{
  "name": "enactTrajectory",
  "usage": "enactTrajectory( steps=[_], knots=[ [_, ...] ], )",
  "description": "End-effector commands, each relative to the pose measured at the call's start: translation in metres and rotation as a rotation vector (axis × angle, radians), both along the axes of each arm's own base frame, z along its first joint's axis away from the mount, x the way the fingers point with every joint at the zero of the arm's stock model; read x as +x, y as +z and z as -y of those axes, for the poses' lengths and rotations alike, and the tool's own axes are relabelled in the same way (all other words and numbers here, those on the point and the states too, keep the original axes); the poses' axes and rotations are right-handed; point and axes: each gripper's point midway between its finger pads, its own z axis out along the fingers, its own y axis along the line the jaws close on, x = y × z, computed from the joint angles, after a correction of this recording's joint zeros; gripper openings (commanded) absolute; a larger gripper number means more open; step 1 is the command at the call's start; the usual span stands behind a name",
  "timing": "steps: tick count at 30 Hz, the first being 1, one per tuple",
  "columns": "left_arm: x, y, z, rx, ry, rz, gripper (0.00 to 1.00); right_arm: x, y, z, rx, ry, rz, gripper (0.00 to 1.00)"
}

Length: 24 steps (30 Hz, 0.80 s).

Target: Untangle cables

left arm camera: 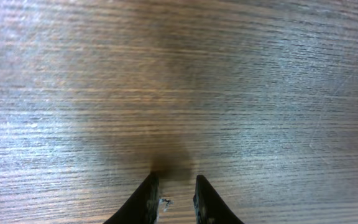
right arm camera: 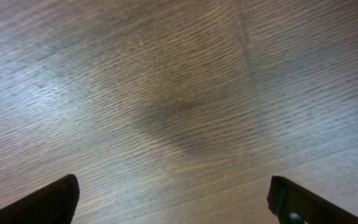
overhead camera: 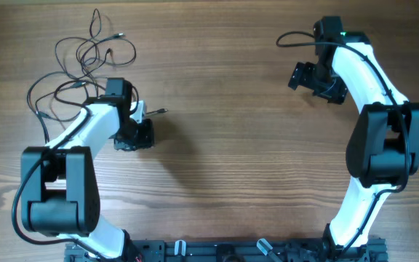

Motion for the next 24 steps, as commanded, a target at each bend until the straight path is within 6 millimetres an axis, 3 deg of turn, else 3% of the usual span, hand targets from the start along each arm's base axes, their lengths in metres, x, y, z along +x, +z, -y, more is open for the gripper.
enactTrajectory(
  steps=[1,4,5,7,13,17,24],
  knots=[
    [0.008,-0.006,0.003,0.08,-0.076,0.028,0.23,-0.008,-0.019,-0.006,0.034,0.019,-0.037,1.0],
    [0.016,-0.007,-0.005,0.161,-0.088,0.063,0.28,-0.013,-0.023,-0.006,0.033,0.019,-0.053,1.0],
    [0.017,-0.007,-0.005,0.16,-0.087,0.067,0.39,-0.016,-0.026,-0.006,0.032,0.019,-0.062,1.0],
    [0.017,-0.007,-0.005,0.16,-0.087,0.068,1.0,-0.019,-0.031,-0.005,0.032,0.019,-0.067,1.0],
    [0.017,-0.007,-0.005,0.16,-0.087,0.067,1.0,-0.02,-0.034,-0.006,0.036,0.023,-0.064,1.0],
    [0.017,-0.007,-0.005,0.16,-0.087,0.067,1.0,-0.02,-0.034,-0.021,0.123,0.026,-0.067,1.0],
    [0.017,-0.007,-0.005,0.16,-0.087,0.067,1.0,-0.016,-0.034,-0.021,0.123,0.027,-0.049,1.0]
  ],
)
